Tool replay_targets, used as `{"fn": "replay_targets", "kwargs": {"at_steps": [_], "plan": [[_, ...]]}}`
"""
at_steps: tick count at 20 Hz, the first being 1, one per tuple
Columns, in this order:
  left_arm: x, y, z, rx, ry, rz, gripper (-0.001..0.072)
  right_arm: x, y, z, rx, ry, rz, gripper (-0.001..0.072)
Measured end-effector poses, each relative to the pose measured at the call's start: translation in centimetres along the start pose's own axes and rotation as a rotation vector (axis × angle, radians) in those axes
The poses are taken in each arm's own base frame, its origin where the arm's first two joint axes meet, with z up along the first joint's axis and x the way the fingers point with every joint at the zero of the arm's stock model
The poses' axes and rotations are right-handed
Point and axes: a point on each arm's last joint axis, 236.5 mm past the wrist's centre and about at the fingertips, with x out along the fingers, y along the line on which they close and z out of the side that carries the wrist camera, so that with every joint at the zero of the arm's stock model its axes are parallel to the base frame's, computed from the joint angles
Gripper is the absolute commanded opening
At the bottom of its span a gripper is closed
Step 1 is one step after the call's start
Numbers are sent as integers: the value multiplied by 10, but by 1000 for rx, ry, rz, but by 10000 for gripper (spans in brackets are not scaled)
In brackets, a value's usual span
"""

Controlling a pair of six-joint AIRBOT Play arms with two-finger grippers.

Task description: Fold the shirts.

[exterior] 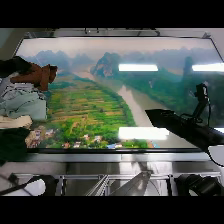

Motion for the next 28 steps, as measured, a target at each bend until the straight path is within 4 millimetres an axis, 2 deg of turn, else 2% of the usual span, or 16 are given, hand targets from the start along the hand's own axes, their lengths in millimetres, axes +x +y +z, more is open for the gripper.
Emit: {"fn": "replay_targets", "kwargs": {"at_steps": [1,2,3,5,8,13,14,15,16,18,21,23,26,28], "plan": [[21,18,1,14,44,18,714,2,-2,-1,2,5,-5,448],[41,33,-1,30,92,37,715,4,-3,-3,5,13,-10,538],[62,47,-6,47,142,58,714,6,-5,-4,6,20,-15,596],[96,67,-14,67,202,83,715,10,-8,-7,10,33,-25,597],[136,83,-23,87,249,103,714,13,-11,-10,14,46,-34,597],[181,106,-50,160,323,173,704,15,-13,-12,16,53,-39,596],[187,110,-56,180,341,189,547,16,-13,-12,16,53,-39,596],[193,112,-60,199,353,203,187,16,-13,-12,16,54,-40,595],[197,112,-62,219,360,213,17,16,-13,-12,16,53,-40,595],[201,105,-60,254,365,221,20,16,-13,-12,16,54,-40,595],[204,69,-44,292,324,186,21,16,-14,-12,16,55,-40,595],[201,29,-28,315,287,133,21,17,-14,-13,18,58,-42,595],[181,-62,-26,350,311,-36,20,19,-17,-16,20,69,-50,595],[157,-134,-46,378,391,-190,19,20,-19,-22,19,95,-58,594]]}}
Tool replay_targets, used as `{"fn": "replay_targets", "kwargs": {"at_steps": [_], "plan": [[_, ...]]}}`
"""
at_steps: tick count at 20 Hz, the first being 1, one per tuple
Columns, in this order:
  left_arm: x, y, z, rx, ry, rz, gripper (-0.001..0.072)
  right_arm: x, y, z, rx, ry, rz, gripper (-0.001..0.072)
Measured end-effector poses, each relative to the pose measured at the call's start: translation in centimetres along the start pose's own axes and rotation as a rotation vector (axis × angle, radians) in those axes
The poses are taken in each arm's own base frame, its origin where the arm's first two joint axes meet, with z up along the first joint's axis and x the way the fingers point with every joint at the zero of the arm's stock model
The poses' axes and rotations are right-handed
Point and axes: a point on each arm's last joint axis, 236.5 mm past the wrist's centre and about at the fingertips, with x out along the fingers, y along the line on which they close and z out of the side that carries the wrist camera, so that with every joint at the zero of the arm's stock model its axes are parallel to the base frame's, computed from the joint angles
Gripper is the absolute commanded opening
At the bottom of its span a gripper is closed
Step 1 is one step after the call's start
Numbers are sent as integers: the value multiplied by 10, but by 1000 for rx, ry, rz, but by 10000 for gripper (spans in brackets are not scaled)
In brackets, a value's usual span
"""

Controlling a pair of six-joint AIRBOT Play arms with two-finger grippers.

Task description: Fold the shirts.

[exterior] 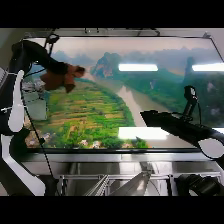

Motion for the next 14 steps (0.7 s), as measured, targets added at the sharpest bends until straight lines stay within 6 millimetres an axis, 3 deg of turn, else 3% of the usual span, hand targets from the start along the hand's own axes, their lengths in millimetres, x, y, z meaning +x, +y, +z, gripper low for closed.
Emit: {"fn": "replay_targets", "kwargs": {"at_steps": [3,5,8,9,10,11,14], "plan": [[-13,-124,-16,97,87,-245,19,1,-5,-14,-15,58,-21,594],[-18,-198,-42,170,156,-365,19,0,-9,-27,-24,117,-37,586],[-16,-270,-83,239,225,-453,22,-5,-16,-51,-35,220,-64,536],[-15,-287,-95,255,243,-470,239,-7,-19,-58,-36,252,-73,536],[-15,-299,-105,262,257,-484,529,-9,-23,-65,-35,286,-86,536],[-15,-308,-112,256,270,-492,720,-12,-27,-70,-29,312,-101,535],[-25,-319,-132,197,352,-508,711,-21,-54,-72,40,351,-172,515]]}}
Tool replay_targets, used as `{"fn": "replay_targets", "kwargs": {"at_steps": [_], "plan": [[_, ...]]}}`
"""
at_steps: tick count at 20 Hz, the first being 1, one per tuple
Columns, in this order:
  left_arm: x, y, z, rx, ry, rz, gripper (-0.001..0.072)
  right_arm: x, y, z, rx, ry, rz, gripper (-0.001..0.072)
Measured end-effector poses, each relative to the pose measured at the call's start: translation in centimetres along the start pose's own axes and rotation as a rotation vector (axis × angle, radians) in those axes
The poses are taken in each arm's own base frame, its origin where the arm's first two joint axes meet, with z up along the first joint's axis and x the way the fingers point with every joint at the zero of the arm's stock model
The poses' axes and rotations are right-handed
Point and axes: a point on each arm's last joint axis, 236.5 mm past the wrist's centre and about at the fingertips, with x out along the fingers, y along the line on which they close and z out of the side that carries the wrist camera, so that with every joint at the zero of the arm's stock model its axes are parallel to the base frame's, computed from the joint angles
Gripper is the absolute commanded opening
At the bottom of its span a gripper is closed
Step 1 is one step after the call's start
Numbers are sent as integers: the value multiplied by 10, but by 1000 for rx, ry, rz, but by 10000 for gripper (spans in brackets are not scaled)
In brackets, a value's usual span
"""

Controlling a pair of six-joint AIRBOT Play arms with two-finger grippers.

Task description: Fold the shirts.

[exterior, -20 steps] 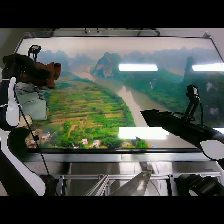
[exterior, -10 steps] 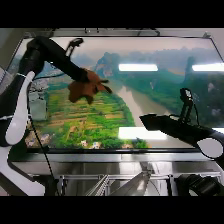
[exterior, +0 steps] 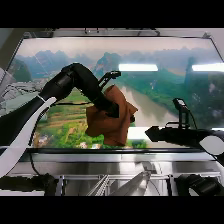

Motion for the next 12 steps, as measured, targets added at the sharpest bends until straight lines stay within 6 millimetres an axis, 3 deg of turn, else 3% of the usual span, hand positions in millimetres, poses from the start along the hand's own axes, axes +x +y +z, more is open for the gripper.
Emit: {"fn": "replay_targets", "kwargs": {"at_steps": [5,8,12], "plan": [[-16,-9,-69,-190,150,-63,709,1,-56,14,144,38,-29,515],[-19,2,-116,-319,103,-55,709,17,-56,15,205,108,125,515],[-9,46,-167,-526,-27,-22,709,49,-40,12,252,192,314,511]]}}
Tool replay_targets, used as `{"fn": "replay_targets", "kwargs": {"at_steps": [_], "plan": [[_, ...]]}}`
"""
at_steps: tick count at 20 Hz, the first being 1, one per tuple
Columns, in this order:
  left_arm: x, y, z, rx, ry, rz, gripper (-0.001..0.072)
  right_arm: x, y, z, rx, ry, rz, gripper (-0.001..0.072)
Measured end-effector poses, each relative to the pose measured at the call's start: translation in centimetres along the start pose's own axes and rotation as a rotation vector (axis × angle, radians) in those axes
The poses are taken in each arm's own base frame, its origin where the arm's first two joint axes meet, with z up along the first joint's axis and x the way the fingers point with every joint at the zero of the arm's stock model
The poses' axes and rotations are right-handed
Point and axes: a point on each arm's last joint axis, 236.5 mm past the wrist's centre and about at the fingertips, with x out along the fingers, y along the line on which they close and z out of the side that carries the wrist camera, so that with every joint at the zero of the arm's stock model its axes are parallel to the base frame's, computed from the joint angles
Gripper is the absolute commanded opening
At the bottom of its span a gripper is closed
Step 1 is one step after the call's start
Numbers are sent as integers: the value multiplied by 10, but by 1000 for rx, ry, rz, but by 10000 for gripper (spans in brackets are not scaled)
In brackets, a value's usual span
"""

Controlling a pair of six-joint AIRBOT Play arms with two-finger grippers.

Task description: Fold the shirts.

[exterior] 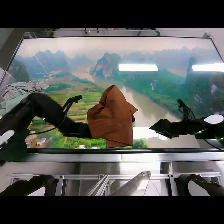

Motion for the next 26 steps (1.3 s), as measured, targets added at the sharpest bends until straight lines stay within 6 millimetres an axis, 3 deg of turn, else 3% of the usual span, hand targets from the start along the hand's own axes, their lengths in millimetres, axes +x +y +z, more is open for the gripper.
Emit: {"fn": "replay_targets", "kwargs": {"at_steps": [2,4,6,9,13,14,15,16,18,20,25,26], "plan": [[3,33,-2,-86,-48,-10,709,15,6,1,19,25,77,436],[5,54,4,-150,-88,-56,709,23,12,5,30,20,132,437],[8,64,18,-182,-118,-119,709,26,19,10,36,2,173,437],[16,64,40,-183,-120,-199,708,26,25,16,38,-20,205,437],[39,39,67,-118,-66,-280,690,25,31,23,42,-43,229,437],[46,31,71,-92,-45,-289,607,24,32,24,45,-48,234,437],[53,25,75,-66,-25,-288,250,24,32,25,44,-50,235,438],[62,23,79,-36,-11,-269,12,24,32,26,46,-57,234,437],[71,15,81,29,26,-253,11,24,29,33,45,-81,219,436],[66,5,85,69,38,-270,11,22,29,45,37,-113,206,436],[15,5,100,89,-35,-322,12,20,31,83,25,-202,144,425],[5,7,99,86,-42,-334,12,23,31,90,27,-211,128,396]]}}
